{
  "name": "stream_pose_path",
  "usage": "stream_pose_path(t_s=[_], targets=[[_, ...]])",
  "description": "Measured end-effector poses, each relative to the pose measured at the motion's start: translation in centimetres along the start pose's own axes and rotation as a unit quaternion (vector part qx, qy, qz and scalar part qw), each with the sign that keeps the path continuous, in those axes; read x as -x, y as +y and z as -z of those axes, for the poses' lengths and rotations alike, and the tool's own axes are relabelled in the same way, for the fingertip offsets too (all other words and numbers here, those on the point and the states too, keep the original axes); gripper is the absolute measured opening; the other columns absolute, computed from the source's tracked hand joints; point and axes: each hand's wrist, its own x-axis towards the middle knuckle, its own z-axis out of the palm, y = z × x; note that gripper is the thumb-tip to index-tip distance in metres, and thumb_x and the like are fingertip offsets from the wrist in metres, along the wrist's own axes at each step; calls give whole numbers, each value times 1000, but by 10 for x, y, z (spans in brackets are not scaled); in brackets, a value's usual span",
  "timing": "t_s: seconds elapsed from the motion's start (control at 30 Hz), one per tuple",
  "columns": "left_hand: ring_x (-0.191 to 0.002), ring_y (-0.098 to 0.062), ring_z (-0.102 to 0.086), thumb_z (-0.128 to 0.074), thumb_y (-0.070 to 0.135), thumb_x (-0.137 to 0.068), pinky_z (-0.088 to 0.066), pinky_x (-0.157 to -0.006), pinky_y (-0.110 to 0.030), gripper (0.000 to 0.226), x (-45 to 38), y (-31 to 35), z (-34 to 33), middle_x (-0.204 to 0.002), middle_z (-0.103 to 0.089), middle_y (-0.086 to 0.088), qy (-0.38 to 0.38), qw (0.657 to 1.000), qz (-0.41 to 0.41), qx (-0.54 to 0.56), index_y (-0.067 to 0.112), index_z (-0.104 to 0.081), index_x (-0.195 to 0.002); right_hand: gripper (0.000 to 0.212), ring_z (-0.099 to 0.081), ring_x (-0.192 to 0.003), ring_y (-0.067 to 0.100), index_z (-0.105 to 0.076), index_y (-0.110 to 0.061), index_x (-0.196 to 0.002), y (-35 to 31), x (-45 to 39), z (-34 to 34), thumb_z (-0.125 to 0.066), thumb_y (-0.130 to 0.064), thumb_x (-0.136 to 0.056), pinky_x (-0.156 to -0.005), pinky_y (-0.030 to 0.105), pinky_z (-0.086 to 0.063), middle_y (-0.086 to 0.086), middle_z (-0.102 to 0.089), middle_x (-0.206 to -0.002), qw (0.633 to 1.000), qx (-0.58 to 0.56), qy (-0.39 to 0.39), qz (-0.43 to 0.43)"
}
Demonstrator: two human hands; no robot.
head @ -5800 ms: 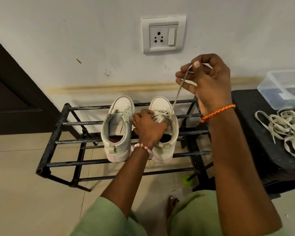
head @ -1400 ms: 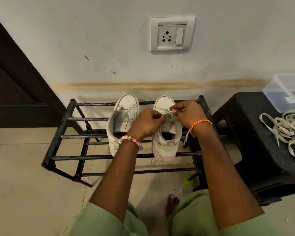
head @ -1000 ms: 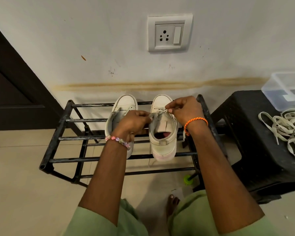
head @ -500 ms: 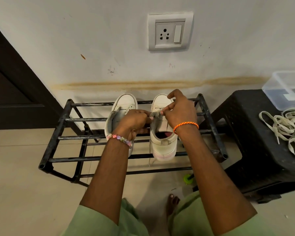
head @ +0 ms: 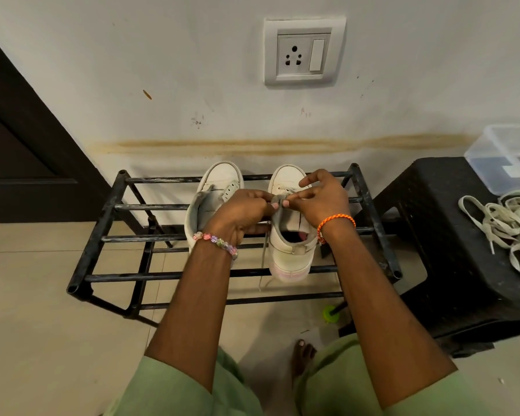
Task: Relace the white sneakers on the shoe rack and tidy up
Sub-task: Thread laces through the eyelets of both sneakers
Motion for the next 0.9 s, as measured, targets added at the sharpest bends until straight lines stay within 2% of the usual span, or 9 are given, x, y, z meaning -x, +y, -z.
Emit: stream_pose_path(t_s=[0.17,0.23,0.37,0.53,0.6,0.67,0.77,0.83,0.9], targets=[[-81,-10,-62,-49,16,-98,-53,-60,-22,18,0,-2,0,-91,-67,-2,-9,1000,-14,3,9,-66,-103,39,-68,-77,11,-60,-11,-91,3,-2,3,-84,-3,-63,-87,33,-54,3,-69,-74,995,-78,-57,-35],[-81,-15,-65,-48,15,-98,-57,-64,-30,19,-4,-6,-3,-88,-68,-5,24,999,-30,5,11,-66,-93,37,-70,-83,16,-61,-10,-91,4,-3,3,-85,-4,-62,-90,37,-53,6,-71,-77,993,-91,-66,-44],[-85,-28,-68,-63,6,-87,-57,-79,-49,18,-11,-17,-10,-86,-70,-9,108,983,-117,-94,20,-65,-76,42,-69,-84,19,-63,-3,-100,6,-4,5,-84,-3,-63,-90,38,-53,9,-70,-81,989,-112,-79,-54],[-74,-23,-66,-60,15,-91,-59,-70,-40,5,-8,-18,-9,-82,-67,-2,113,961,-177,-180,19,-63,-91,42,-67,-83,15,-64,-2,-105,4,-3,7,-82,-7,-68,-83,30,-54,7,-70,-86,985,-137,-77,-71],[-78,-25,-68,-57,14,-92,-59,-71,-41,7,-7,-18,-7,-83,-67,-4,100,965,-171,-172,20,-60,-89,30,-64,-80,11,-64,-6,-101,3,-4,8,-77,-18,-76,-73,24,-53,3,-69,-89,982,-159,-46,-95],[-81,-28,-69,-54,11,-93,-59,-74,-45,12,-8,-17,-5,-89,-68,-10,89,976,-152,-128,20,-57,-85,13,-64,-73,7,-63,-12,-93,1,-5,11,-70,-20,-84,-73,25,-54,5,-70,-89,973,-199,-16,-112],[-82,-26,-69,-50,13,-96,-59,-74,-41,12,-7,-13,-3,-97,-68,-15,88,982,-137,-93,17,-53,-85,15,-60,-78,10,-63,-15,-96,5,-6,15,-68,-17,-82,-74,27,-54,6,-64,-94,990,-115,5,-79],[-79,-21,-68,-51,12,-96,-59,-70,-31,9,-7,-10,-2,-95,-67,-13,89,982,-141,-86,14,-54,-87,22,-59,-93,19,-59,-24,-90,6,-1,16,-73,-25,-73,-85,40,-53,4,-60,-99,999,7,7,-31],[-78,-21,-68,-54,11,-94,-57,-68,-27,9,-8,-7,0,-96,-67,-14,89,979,-157,-90,13,-55,-85,29,-57,-102,24,-56,-24,-90,8,5,15,-76,-26,-70,-88,40,-51,7,-58,-107,996,89,11,1]])
